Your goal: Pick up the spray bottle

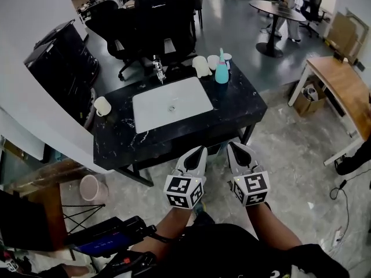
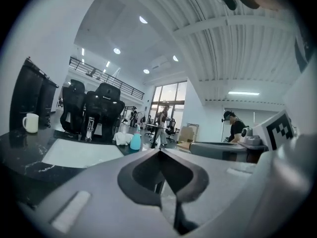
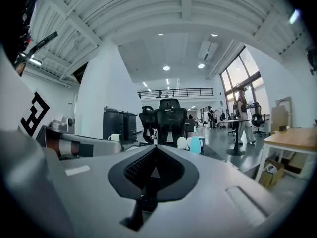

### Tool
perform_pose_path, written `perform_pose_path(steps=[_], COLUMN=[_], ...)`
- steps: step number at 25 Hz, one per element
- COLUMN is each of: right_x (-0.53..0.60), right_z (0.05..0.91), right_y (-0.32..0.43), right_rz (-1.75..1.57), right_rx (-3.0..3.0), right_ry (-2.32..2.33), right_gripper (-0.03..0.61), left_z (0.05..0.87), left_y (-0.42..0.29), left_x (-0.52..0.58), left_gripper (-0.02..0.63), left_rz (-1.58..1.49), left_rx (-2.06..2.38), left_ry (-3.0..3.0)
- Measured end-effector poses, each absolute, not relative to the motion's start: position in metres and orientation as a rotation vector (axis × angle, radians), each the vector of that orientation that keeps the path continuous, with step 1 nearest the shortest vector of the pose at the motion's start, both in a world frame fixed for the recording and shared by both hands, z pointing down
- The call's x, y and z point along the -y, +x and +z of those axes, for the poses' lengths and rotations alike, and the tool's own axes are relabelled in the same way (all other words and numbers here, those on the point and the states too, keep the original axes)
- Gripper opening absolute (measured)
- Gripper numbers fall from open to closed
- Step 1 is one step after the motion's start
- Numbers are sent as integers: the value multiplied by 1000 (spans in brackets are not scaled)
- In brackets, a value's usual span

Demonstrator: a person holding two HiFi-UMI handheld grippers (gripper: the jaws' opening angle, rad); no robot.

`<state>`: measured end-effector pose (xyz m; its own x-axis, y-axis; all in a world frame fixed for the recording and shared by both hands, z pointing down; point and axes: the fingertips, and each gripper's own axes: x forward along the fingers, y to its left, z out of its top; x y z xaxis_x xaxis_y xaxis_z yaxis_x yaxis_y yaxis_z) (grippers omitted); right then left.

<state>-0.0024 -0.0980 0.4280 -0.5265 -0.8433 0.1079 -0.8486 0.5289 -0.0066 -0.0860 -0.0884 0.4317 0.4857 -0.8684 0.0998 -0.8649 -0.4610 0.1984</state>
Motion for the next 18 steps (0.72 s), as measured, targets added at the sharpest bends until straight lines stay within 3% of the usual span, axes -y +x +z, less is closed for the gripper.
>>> perform_pose_path(steps=[18], right_x=[229], right_z=[442], right_y=[-38], right_rz=[138], right_rx=[2584], right_ry=[1602], right_gripper=[23], left_z=[433], left_y=[-128], left_x=[222], left_gripper=[0], left_rz=[31], left_rx=[1368], left_ry=[2595])
